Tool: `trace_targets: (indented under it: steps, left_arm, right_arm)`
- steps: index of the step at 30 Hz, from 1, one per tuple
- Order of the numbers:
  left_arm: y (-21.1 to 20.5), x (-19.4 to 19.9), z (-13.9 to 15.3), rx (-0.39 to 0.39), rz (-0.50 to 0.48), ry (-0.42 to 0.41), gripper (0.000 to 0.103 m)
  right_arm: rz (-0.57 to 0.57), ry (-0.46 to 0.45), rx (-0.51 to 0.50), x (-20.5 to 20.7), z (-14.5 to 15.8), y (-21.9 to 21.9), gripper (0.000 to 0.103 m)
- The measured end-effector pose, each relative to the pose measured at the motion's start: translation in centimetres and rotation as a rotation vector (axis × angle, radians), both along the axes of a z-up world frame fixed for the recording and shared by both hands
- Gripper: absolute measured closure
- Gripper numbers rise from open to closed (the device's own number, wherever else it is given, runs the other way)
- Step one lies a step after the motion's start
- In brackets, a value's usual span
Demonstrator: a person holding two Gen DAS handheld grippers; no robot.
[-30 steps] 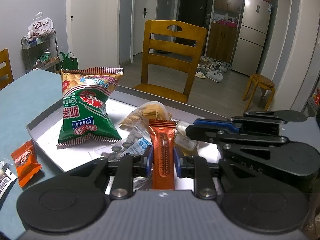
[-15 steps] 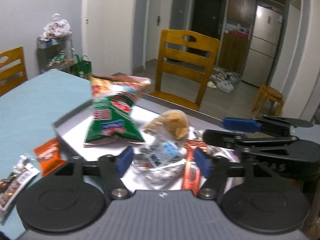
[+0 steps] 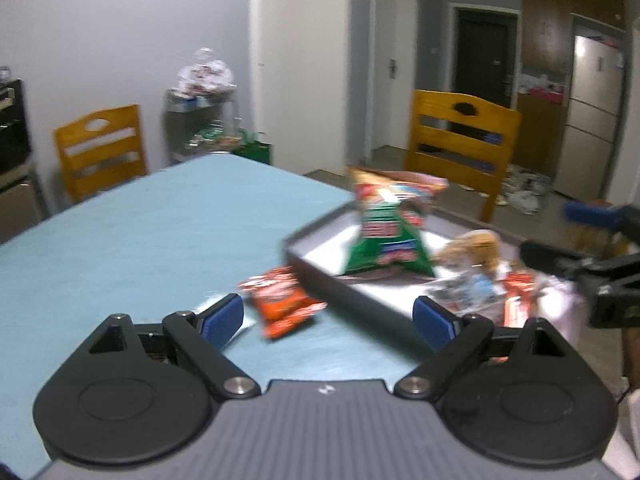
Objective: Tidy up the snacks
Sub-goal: 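Withdraw both open tools from the box back over the table, then close left tool on brown chocolate tube while right tool lowers onto orange packet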
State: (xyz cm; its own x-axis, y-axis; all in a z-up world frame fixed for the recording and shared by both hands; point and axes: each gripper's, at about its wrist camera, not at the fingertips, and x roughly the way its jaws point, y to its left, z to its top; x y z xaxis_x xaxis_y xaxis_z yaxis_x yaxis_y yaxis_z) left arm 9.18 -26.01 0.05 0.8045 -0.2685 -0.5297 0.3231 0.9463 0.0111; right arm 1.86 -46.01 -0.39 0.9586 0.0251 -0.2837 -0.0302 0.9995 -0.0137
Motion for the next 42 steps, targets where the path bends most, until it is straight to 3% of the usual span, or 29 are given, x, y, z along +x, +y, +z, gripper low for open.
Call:
trace_targets:
  steps: [2, 7, 13, 19, 27, 35, 42]
  left_arm:
    - [1.6, -0.1, 0.0, 0.008, 0.032, -0.002, 0.011]
    - [5.3, -0.2, -0.3, 0.051, 0.117, -0.01, 0.011]
    - [7.6, 0.3, -1.6, 0.13, 0.131, -0.012, 0.01]
    - [9.4, 1.2, -3.9, 0.055, 0.137, 0.063, 0.01]
    - [10.1, 1.9, -4.8, 0.001, 0.108, 0.075, 0.011]
    - [9.5, 3.0, -5.6, 0.026, 0.089, 0.097, 0.035]
    - [9.0, 4.0, -6.6, 0.026, 0.076, 0.134, 0.066]
  right_arm:
    - [0.003, -0.033, -0.033, -0.1, 0.0, 1.4, 0.0]
    - [0.093, 0.016, -0.066, 0.8, 0.2, 4.5, 0.0]
    - [0.171, 0.061, -0.09, 1.3, 1.6, 8.3, 0.0]
    - [0.189, 0.175, -0.093, 4.1, 2.3, 11.6, 0.0]
    - [0.198, 0.255, -0.071, 6.1, 0.9, 14.0, 0.0]
    - [0.209, 0.259, -0.073, 6.6, 0.5, 13.8, 0.0]
    - [0.196, 0.317, -0.017, 9.5, 0.1, 14.1, 0.006]
